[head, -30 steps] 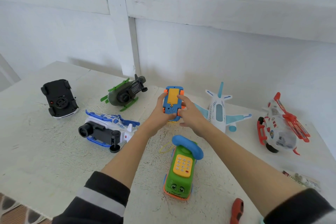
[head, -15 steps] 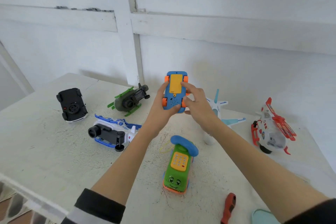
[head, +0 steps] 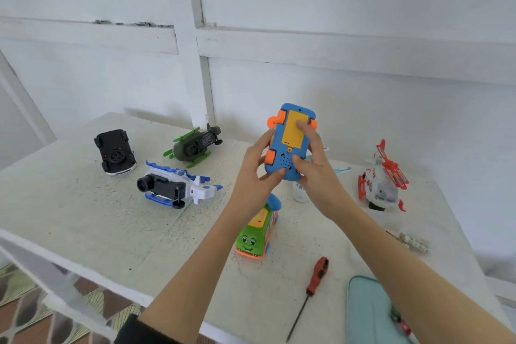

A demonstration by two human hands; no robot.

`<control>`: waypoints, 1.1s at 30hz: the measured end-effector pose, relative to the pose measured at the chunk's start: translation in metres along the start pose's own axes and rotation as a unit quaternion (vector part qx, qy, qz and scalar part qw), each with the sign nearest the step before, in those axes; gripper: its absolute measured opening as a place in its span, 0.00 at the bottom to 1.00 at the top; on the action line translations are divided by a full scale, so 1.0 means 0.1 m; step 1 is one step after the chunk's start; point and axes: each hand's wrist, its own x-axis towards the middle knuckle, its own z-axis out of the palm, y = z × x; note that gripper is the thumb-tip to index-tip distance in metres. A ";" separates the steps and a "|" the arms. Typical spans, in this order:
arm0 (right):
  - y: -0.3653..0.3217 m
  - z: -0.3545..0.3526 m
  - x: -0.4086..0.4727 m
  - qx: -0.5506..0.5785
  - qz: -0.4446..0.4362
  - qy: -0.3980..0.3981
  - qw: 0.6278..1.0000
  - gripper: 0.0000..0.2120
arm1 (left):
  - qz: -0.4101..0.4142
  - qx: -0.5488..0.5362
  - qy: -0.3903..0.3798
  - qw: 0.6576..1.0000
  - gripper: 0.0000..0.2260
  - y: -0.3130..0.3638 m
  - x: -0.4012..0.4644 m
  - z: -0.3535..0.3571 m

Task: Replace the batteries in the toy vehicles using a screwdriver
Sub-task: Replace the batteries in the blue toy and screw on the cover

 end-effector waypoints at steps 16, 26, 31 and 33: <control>-0.30 -0.24 -0.58 -0.027 0.025 -0.068 0.997 0.27 | 0.003 0.011 -0.091 0.996 0.35 0.16 -0.33 0.19; -0.21 -0.56 -0.76 -0.241 0.039 -0.131 0.961 0.23 | -0.033 -0.074 -0.025 0.996 0.33 -0.04 -0.59 -0.05; 0.07 -0.65 -0.82 -0.324 0.071 -0.147 0.932 0.20 | -0.056 -0.182 0.033 0.981 0.29 -0.07 -0.62 -0.13; 0.14 -0.67 -0.79 -0.363 0.077 -0.177 0.911 0.20 | -0.057 -0.198 0.049 0.977 0.28 -0.07 -0.63 -0.14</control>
